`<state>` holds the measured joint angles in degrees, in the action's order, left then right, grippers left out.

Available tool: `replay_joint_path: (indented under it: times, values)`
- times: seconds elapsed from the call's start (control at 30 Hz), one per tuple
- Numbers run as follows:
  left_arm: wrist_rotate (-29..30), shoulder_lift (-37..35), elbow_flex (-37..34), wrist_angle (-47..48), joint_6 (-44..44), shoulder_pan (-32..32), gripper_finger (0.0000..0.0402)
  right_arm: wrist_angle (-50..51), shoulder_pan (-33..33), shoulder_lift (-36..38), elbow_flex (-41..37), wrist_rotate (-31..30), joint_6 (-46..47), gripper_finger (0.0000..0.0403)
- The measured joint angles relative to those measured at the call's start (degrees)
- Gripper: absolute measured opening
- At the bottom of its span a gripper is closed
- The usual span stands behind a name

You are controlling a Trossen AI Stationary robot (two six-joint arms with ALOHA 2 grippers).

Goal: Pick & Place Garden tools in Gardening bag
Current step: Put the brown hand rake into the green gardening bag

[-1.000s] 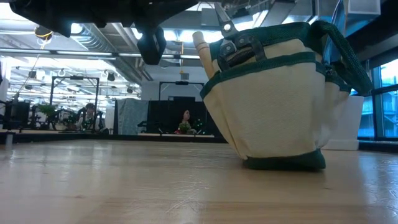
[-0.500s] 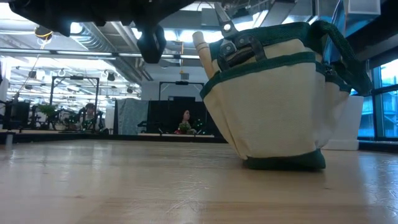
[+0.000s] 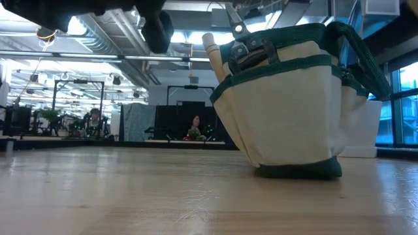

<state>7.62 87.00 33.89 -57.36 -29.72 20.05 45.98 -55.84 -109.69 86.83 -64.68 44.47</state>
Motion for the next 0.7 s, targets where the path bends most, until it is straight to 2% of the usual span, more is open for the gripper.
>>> replay_joint_path:
  times: [0.1,0.23,0.43,0.7]
  values:
    - [-0.02,0.00,0.00,-1.51,0.52,1.15,0.0020,-3.51,-1.58,0.04,0.04,-13.61,3.13,0.0058]
    - [0.15,0.00,0.00,-2.39,1.86,2.68,0.0020,-3.56,-3.67,0.13,-1.46,-24.63,14.14,0.0058]
    - [0.22,-0.01,0.00,-5.31,3.39,3.88,0.0020,-3.74,-3.65,0.13,-7.78,-25.32,27.27,0.0058]
    - [0.24,-0.02,0.00,-5.73,3.98,3.20,0.0020,-0.71,-0.08,0.13,-12.37,-25.29,32.69,0.0058]
